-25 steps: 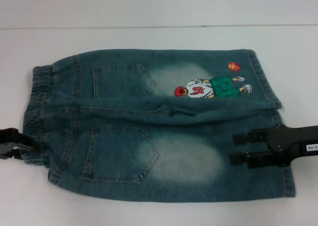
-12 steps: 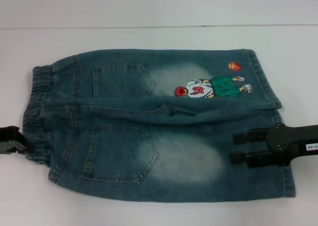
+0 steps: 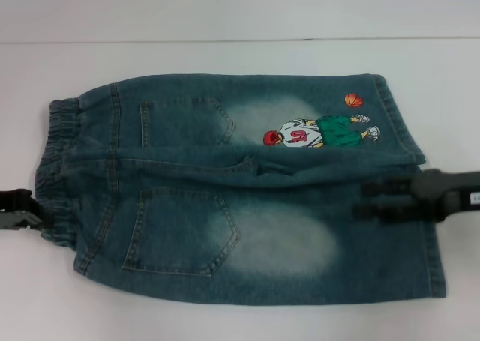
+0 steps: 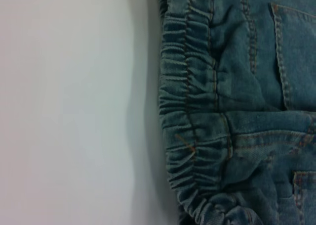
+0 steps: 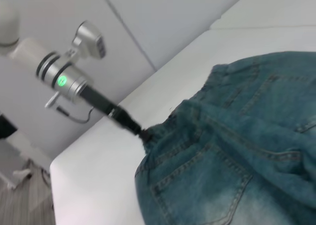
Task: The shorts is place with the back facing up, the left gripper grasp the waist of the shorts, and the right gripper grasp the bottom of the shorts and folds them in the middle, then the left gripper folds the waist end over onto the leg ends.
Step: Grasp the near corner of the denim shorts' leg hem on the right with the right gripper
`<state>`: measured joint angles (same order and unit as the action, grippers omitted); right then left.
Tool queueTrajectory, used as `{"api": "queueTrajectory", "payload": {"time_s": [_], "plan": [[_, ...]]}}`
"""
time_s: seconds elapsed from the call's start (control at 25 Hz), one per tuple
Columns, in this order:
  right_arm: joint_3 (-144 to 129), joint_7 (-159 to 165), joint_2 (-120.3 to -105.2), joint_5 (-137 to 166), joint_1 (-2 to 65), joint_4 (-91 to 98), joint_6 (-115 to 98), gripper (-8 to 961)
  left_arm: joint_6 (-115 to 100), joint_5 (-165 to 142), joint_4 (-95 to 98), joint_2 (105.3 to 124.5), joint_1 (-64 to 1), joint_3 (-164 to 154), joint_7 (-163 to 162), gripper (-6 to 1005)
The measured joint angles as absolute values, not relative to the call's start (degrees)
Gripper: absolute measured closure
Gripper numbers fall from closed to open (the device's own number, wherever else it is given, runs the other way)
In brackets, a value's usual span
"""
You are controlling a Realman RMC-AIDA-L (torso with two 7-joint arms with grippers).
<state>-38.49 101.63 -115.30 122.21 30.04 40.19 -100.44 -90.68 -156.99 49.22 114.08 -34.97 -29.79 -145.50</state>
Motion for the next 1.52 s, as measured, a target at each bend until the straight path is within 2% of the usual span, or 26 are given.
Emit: {"api": "queueTrajectory", "payload": {"time_s": [0.24,0.52,0.76,1.52], "plan": [[-38.36,116.27,-113.87,125.04,31.04,46.47,-100.86,220,-90.74,-155.67,49.96,114.11,-35.32,-29.95,-143.95,946],[-38.25,120.32,-113.18,137.2,33.24,53.13,-107.97,225,-90.82,-154.9,50.82,113.97,-35.78,-29.54,-143.87,948],[-39.06,118.6,-113.35,149.39,34.92,53.29,-110.33,229,-90.58,-154.01,50.81,113.78,-35.95,-29.62,-143.87,948],[-43.42,118.42,-114.28,160.73,37.34,49.98,-107.78,241,-89.91,-153.95,50.59,113.98,-36.57,-30.0,-143.87,935]]}}
